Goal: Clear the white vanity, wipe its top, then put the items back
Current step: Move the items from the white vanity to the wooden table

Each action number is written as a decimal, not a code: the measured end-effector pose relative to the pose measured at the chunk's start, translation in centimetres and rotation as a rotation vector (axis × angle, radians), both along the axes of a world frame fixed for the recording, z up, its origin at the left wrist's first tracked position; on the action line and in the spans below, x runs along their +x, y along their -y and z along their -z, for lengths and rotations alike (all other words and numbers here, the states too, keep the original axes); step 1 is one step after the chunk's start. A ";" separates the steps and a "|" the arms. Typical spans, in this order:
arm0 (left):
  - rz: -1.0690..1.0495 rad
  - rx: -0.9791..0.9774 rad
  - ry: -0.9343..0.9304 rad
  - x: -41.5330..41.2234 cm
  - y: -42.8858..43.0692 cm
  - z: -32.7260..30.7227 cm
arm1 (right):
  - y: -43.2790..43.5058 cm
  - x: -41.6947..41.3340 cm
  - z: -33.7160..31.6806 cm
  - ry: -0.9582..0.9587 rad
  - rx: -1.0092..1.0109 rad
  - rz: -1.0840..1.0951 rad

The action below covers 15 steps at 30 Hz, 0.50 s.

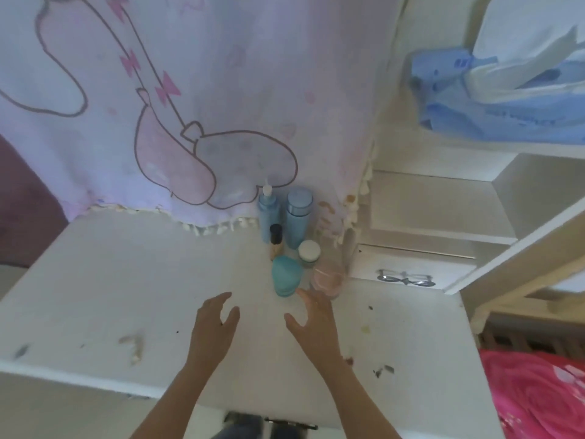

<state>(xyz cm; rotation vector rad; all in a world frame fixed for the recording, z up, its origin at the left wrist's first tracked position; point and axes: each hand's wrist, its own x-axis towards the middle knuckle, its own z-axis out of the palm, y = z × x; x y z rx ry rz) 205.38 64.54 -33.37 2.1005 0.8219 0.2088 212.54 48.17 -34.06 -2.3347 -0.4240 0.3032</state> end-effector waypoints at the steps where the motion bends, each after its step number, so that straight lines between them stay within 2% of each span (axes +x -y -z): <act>1: -0.008 -0.005 -0.004 0.5 -0.2 0.1 | -0.5 0.4 0.2 -0.007 0.008 -0.015; 5: -0.005 -0.075 -0.032 4.3 -1.5 0.2 | -1.7 2.1 0.8 0.011 0.048 -0.009; 15: 0.230 -0.183 -0.028 15.1 -1.6 -0.7 | -4.6 3.4 1.0 -0.059 -0.010 0.128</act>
